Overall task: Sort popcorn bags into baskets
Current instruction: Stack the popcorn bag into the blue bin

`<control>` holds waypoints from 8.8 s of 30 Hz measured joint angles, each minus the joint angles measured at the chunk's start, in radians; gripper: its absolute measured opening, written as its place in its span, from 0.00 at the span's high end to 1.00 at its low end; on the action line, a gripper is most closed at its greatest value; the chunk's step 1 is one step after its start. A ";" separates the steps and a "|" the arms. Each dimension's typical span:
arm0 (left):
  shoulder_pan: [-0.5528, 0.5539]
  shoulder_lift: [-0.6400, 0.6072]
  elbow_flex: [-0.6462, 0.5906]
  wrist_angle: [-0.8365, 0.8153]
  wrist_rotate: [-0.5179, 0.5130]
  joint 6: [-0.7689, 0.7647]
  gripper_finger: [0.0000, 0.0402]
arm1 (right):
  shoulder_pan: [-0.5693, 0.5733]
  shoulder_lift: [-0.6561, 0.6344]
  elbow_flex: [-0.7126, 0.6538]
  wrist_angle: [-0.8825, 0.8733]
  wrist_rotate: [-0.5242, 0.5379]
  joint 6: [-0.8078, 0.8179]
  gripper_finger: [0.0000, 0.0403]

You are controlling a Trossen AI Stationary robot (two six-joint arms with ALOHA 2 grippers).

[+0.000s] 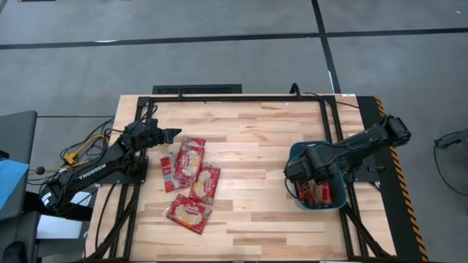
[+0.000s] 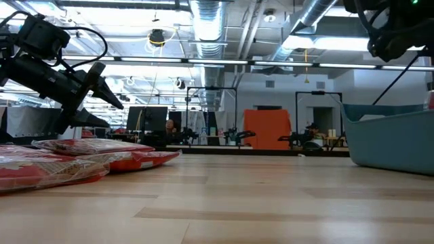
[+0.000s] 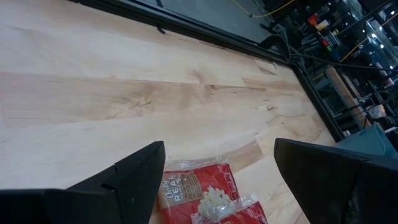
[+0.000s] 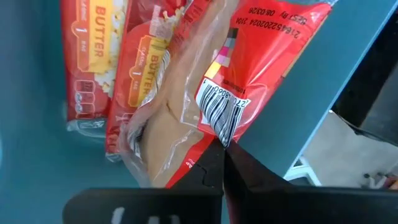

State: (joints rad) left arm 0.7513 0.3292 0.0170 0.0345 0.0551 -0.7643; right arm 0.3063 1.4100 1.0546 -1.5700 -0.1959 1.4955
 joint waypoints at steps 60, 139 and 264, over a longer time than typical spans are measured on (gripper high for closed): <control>0.000 0.000 0.000 0.001 0.009 -0.036 0.28 | -0.048 -0.310 0.000 -0.002 -0.038 0.135 0.96; 0.000 0.025 0.001 0.011 0.232 0.042 0.28 | -0.363 0.593 0.205 1.897 0.092 -0.633 0.57; -0.574 1.224 0.351 0.403 0.266 0.098 0.28 | -0.047 0.783 0.496 1.072 0.778 -1.707 0.76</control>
State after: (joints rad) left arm 0.1776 1.5528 0.3680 0.4374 0.3212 -0.6662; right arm 0.2592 2.1925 1.5502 -0.4976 0.5819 -0.2111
